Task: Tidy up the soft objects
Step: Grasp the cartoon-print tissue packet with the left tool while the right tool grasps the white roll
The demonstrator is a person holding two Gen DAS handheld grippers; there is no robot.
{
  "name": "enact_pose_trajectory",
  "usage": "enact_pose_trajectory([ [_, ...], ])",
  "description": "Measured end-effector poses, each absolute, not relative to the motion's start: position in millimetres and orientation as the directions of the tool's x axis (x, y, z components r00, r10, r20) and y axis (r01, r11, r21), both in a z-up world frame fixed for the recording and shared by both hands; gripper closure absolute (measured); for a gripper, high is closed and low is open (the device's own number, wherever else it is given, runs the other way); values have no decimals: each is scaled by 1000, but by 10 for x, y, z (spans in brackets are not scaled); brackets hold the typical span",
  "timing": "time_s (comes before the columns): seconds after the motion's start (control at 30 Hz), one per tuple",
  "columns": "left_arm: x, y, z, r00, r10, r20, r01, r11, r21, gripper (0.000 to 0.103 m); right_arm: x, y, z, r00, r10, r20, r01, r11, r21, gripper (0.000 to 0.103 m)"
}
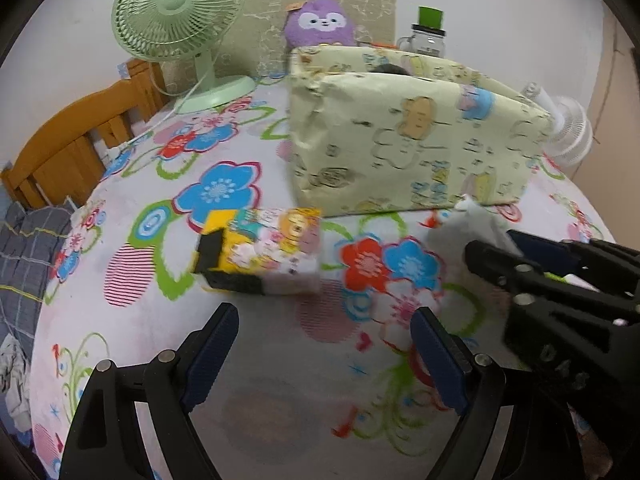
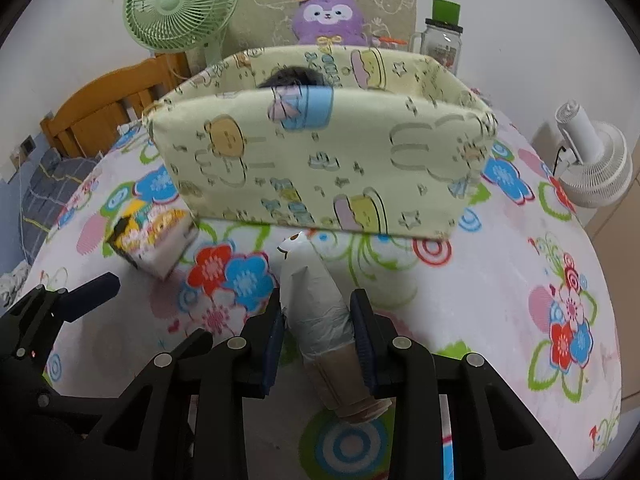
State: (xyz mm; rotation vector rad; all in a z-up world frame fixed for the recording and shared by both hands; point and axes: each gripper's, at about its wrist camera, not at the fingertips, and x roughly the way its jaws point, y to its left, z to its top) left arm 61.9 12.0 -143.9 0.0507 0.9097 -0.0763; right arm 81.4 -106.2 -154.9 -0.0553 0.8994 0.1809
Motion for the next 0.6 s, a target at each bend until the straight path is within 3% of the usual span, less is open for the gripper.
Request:
enact_pose_trajectory([
  [0.23,752,315,-1482,609,8,-793,46,998,46,14,936,-960,-1505,606,158,-780,-193,980,48,68],
  [0.6,913,353,-1525,612,-20,-791,57,998,19,14,1028,-855,-1571,590,149,-793,-191,981,42,68],
])
